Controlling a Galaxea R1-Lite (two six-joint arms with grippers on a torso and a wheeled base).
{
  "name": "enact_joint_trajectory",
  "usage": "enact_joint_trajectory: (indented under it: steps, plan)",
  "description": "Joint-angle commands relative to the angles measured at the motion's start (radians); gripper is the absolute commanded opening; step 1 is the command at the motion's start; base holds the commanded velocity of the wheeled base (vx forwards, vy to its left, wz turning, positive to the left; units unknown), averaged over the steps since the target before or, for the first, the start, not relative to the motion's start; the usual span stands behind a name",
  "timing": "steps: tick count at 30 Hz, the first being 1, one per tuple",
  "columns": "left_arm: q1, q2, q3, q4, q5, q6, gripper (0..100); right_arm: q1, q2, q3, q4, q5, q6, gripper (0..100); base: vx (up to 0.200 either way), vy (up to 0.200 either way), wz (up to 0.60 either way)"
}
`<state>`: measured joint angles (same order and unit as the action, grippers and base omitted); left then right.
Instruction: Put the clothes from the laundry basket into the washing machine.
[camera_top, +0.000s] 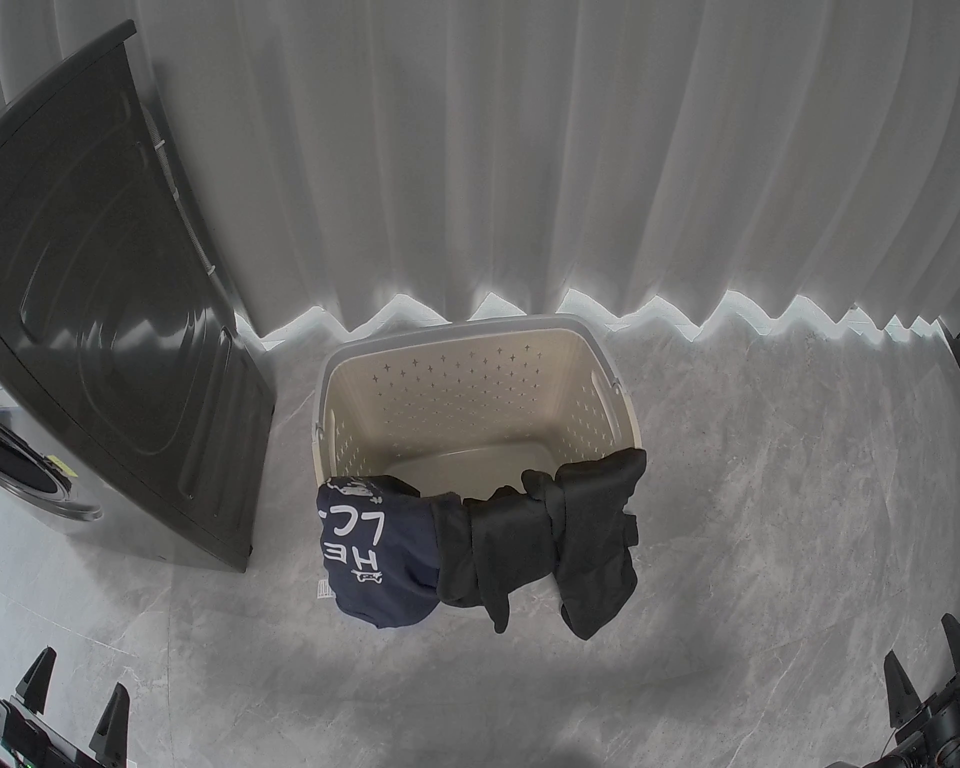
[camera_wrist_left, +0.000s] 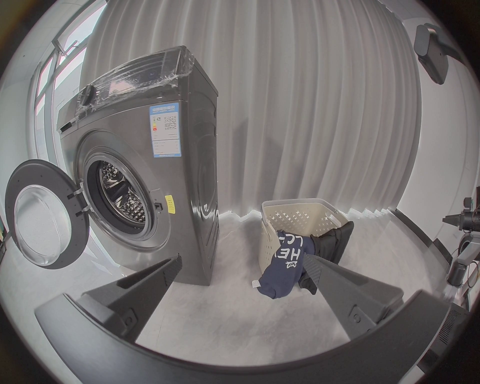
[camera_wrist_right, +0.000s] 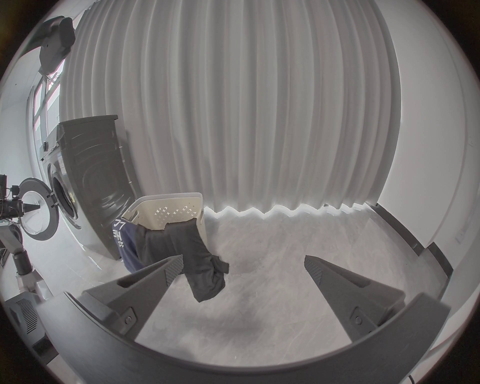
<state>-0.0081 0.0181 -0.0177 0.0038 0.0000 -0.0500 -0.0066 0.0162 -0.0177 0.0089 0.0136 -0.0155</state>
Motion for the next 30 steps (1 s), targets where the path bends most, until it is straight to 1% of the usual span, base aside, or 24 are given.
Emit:
enact_joint_trajectory:
  steps: [1,4,9,14,15,16,18,20,22,23,24,25,26,27,28,30]
  plan:
    - [0.000,-0.017,0.016,0.001,0.000,-0.001,100,0.000,-0.002,0.016,0.000,0.000,-0.001,100,0.000,0.000,0.00]
    - [0.000,-0.017,0.016,0.001,0.000,-0.001,100,0.000,-0.004,0.018,-0.001,0.000,0.000,100,0.000,0.000,0.00]
    - [0.000,-0.017,0.016,0.001,0.000,-0.001,100,0.000,-0.016,0.016,0.000,0.008,-0.017,100,0.000,0.000,0.00]
    - [0.000,-0.017,0.016,0.001,0.000,0.001,100,-0.001,-0.016,0.016,-0.003,0.008,-0.023,100,0.000,0.000,0.00]
    - [0.000,-0.017,0.016,0.001,0.000,0.001,100,0.000,-0.016,0.005,-0.012,0.014,-0.023,100,0.000,0.000,0.00]
    - [0.000,-0.017,0.016,0.001,0.000,0.001,100,0.000,-0.016,-0.030,-0.026,0.016,-0.020,100,0.000,0.000,0.00]
    - [0.000,-0.017,0.016,0.001,0.000,0.002,100,0.004,0.018,-0.148,-0.026,0.016,-0.012,100,0.000,0.000,0.00]
    - [0.000,-0.017,0.016,0.001,0.000,0.002,100,0.007,0.100,-0.202,-0.026,0.019,-0.012,100,0.000,0.000,0.00]
    - [0.000,-0.017,0.016,0.001,0.000,0.001,100,0.011,0.192,-0.211,-0.037,0.031,-0.007,100,0.000,0.000,0.00]
    - [0.000,-0.017,0.016,0.001,0.000,0.001,100,0.022,0.254,-0.208,-0.040,0.054,0.009,100,0.000,0.000,0.00]
    - [0.000,-0.017,0.016,0.001,0.000,0.001,100,0.036,0.326,-0.206,-0.043,0.080,0.040,100,0.000,0.000,0.00]
    - [0.000,-0.017,0.016,0.001,0.000,0.001,100,0.046,0.375,-0.212,-0.046,0.094,0.066,100,0.000,0.000,0.00]
    - [0.000,-0.017,0.016,0.001,0.000,0.002,100,0.060,0.452,-0.220,-0.064,0.109,0.108,100,0.000,0.000,0.00]
    - [0.000,-0.017,0.016,0.001,0.000,0.002,100,0.063,0.472,-0.222,-0.070,0.111,0.115,100,0.000,0.000,0.00]
    - [0.000,-0.017,0.016,0.001,0.000,0.002,100,0.083,0.577,-0.226,-0.132,0.117,0.138,100,0.000,0.000,0.00]
    - [0.000,-0.017,0.016,0.001,0.000,0.006,100,0.123,0.683,-0.222,-0.224,0.117,0.135,100,0.000,0.000,0.00]
